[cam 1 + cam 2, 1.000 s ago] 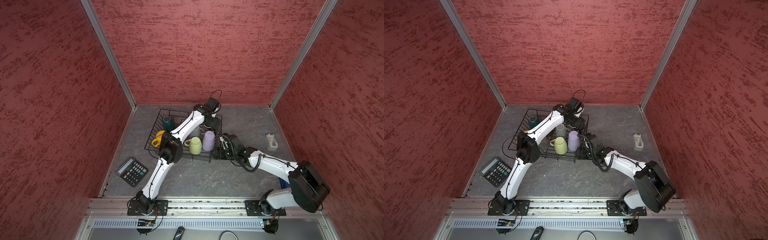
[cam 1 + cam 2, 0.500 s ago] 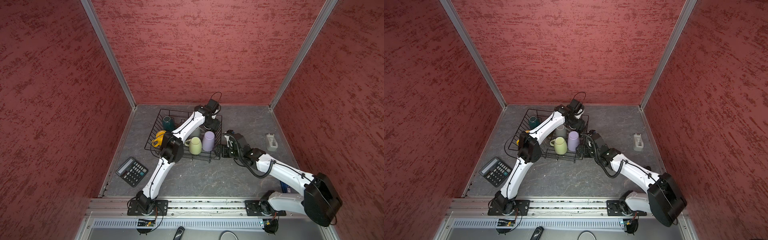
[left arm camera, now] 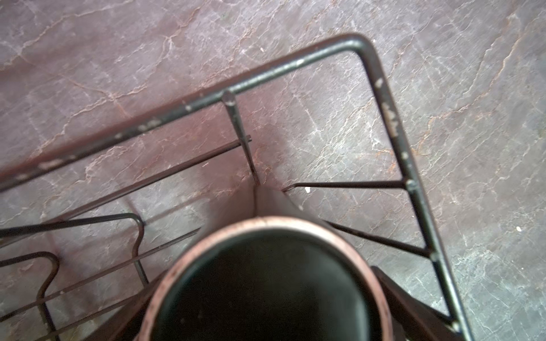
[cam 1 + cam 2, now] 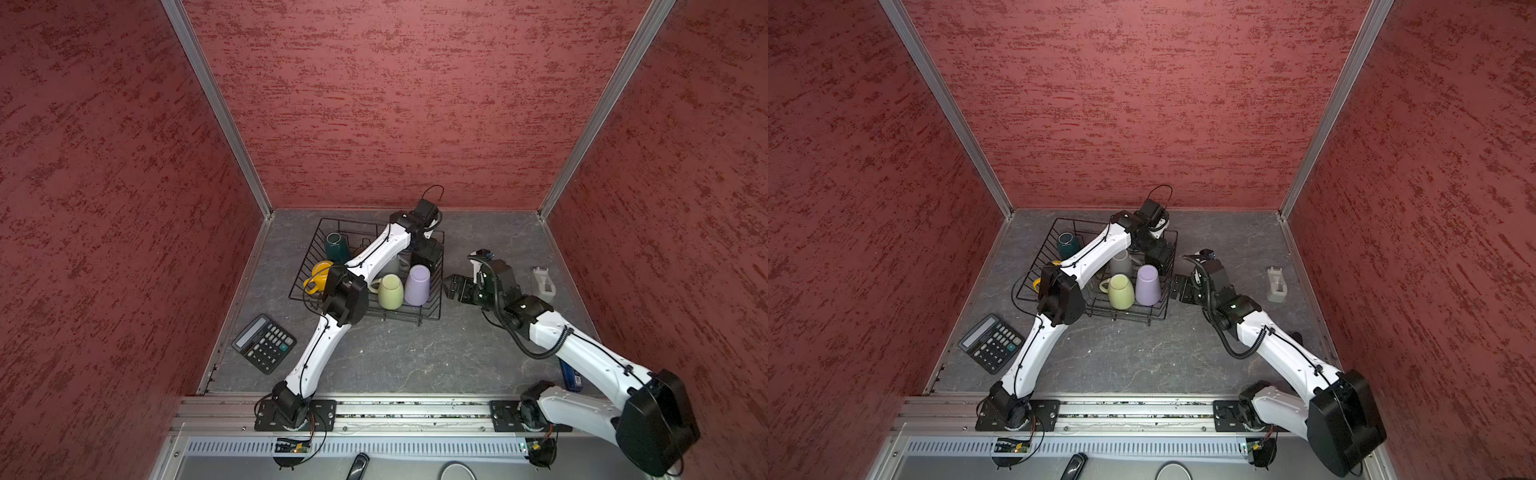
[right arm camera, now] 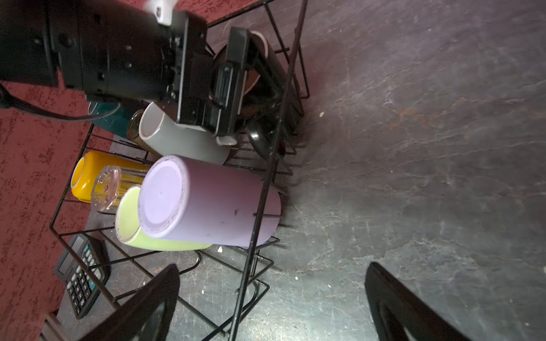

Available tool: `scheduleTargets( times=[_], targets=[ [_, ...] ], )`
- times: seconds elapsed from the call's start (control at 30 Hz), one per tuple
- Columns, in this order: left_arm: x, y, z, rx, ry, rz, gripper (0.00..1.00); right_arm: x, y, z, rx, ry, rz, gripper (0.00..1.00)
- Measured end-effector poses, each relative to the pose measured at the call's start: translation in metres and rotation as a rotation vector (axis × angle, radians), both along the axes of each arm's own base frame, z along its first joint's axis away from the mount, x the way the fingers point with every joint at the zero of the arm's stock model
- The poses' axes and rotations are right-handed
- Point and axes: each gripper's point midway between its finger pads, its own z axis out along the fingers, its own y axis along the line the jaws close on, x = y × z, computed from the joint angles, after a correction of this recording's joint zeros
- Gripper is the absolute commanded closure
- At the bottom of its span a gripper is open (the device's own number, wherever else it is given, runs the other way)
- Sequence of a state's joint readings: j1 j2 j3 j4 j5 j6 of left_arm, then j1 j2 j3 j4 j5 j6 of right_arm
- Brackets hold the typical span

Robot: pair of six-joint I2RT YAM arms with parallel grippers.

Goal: Load cups into a dish rack
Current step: Place the cup upside down at the dish rack, then reset both arms

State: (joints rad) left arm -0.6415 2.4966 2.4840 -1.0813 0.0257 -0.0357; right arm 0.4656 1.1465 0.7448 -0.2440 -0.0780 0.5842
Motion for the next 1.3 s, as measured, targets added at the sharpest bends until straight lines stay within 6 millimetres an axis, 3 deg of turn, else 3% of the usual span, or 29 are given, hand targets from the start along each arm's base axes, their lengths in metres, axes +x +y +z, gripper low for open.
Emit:
scheduleTargets(
  times=[0.17,0.27,0.4,0.53,0.63,0.7,0.87,0.97,1.07,1.2,1.3],
  targets=[
    [0.000,0.000,0.007,-0.008,-0.010,0.000,0.00,0.012,-0.012,0.012,0.008,-0.026,-0.038,0.01],
    [0.002,-0.001,0.024,-0.030,-0.040,0.001,0.00,0.022,-0.020,0.028,0.006,-0.069,-0.055,0.01],
    [0.003,-0.001,0.069,-0.096,-0.138,0.006,0.00,0.035,-0.035,0.051,-0.017,-0.137,-0.078,0.01],
    [-0.008,0.015,0.133,-0.197,-0.298,0.024,0.00,0.048,-0.059,0.063,-0.068,-0.195,-0.121,0.01],
    [-0.024,0.039,0.178,-0.301,-0.439,0.043,0.00,0.056,-0.086,0.063,-0.123,-0.213,-0.180,0.01],
    [-0.033,0.066,0.204,-0.370,-0.532,0.072,0.00,0.061,-0.102,0.063,-0.157,-0.231,-0.223,0.01],
    [-0.050,0.164,0.244,-0.451,-0.762,0.221,0.00,0.056,-0.136,0.043,-0.230,-0.264,-0.305,0.01],
    [-0.066,0.222,0.246,-0.434,-0.879,0.325,0.00,0.050,-0.152,0.027,-0.266,-0.273,-0.341,0.01],
    [-0.083,0.274,0.224,-0.406,-0.931,0.426,0.00,0.046,-0.166,0.009,-0.296,-0.281,-0.371,0.01],
    [-0.100,0.339,0.167,-0.330,-0.922,0.584,0.01,0.046,-0.182,-0.009,-0.330,-0.300,-0.408,0.01],
    [-0.112,0.360,0.121,-0.282,-0.873,0.639,0.00,0.050,-0.188,-0.022,-0.352,-0.317,-0.423,0.01]
  ],
)
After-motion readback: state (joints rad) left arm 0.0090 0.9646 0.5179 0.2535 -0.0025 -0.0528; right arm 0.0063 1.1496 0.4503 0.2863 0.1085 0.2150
